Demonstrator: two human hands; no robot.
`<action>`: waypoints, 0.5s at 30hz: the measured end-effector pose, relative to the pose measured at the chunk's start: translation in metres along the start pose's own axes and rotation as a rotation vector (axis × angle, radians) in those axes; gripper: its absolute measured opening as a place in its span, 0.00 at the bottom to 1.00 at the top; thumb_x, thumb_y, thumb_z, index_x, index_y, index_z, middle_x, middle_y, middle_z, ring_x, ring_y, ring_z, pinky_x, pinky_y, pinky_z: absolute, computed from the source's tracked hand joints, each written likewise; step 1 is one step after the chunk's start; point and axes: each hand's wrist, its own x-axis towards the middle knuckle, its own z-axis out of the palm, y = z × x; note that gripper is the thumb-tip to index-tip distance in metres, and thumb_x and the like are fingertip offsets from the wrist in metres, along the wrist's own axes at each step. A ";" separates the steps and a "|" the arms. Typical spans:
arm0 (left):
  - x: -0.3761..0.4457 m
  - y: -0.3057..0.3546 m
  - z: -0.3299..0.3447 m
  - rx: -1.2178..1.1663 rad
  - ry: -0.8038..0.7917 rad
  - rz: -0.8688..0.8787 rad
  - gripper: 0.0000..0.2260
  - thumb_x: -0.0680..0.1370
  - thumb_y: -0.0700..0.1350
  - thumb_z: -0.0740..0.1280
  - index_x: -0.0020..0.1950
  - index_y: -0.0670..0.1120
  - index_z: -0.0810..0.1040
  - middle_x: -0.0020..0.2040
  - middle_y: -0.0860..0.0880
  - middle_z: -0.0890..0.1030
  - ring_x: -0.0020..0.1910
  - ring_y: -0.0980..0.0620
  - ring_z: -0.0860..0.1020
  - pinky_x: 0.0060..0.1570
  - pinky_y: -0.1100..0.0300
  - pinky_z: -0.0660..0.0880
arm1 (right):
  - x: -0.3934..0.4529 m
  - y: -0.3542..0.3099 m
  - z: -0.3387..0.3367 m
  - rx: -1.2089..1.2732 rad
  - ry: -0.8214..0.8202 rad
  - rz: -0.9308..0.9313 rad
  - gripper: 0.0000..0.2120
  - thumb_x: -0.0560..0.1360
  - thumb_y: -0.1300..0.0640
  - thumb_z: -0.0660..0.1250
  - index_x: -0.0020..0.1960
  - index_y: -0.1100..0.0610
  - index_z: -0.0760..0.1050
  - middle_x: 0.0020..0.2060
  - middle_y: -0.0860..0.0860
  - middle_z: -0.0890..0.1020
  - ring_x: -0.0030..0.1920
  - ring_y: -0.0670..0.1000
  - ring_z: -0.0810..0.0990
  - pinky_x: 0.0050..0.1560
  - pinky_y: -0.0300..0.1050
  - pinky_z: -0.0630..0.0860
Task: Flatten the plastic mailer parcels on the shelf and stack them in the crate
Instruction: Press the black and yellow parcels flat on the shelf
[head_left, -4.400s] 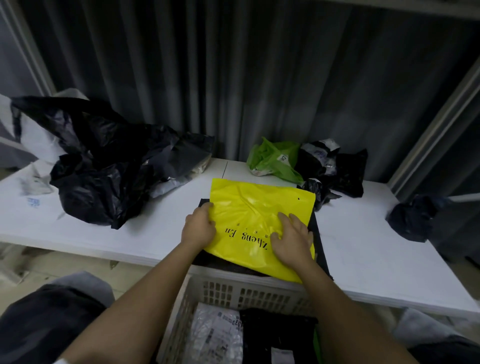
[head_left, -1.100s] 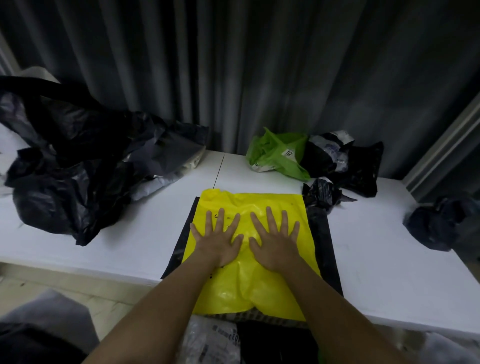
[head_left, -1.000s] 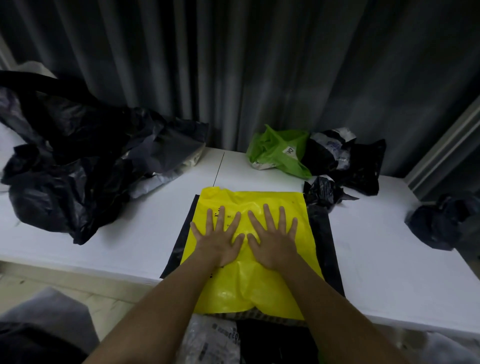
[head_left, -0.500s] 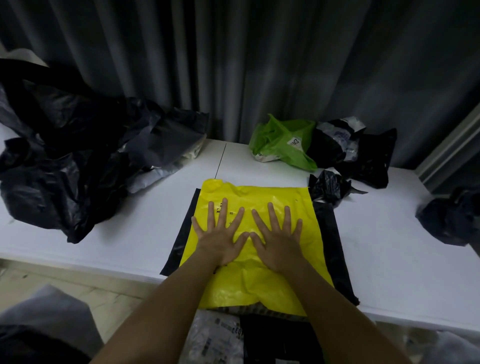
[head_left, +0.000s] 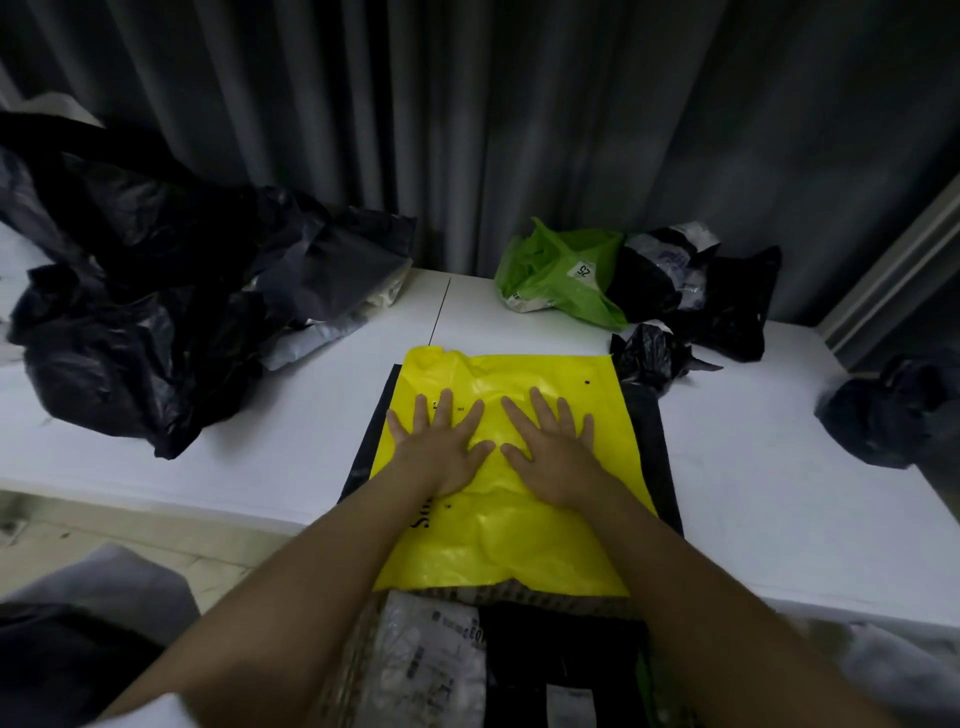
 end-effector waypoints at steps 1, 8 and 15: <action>-0.010 0.001 -0.005 -0.011 0.045 0.029 0.28 0.80 0.65 0.45 0.78 0.59 0.43 0.79 0.48 0.39 0.77 0.40 0.38 0.70 0.34 0.38 | -0.010 -0.002 -0.006 0.031 0.042 -0.040 0.29 0.80 0.37 0.50 0.78 0.42 0.49 0.78 0.49 0.44 0.77 0.57 0.41 0.73 0.62 0.39; -0.100 -0.002 -0.001 0.055 -0.060 0.242 0.42 0.74 0.70 0.55 0.79 0.51 0.39 0.78 0.48 0.37 0.77 0.46 0.38 0.74 0.43 0.42 | -0.102 0.009 -0.015 -0.198 0.118 -0.405 0.47 0.67 0.22 0.47 0.73 0.52 0.65 0.72 0.55 0.66 0.71 0.58 0.64 0.70 0.56 0.62; -0.137 -0.003 0.026 0.337 0.059 0.114 0.37 0.80 0.45 0.60 0.77 0.41 0.35 0.78 0.40 0.40 0.77 0.39 0.44 0.73 0.42 0.53 | -0.140 -0.002 -0.001 -0.483 0.402 -0.523 0.29 0.53 0.58 0.78 0.46 0.55 0.65 0.39 0.52 0.74 0.38 0.54 0.72 0.32 0.45 0.69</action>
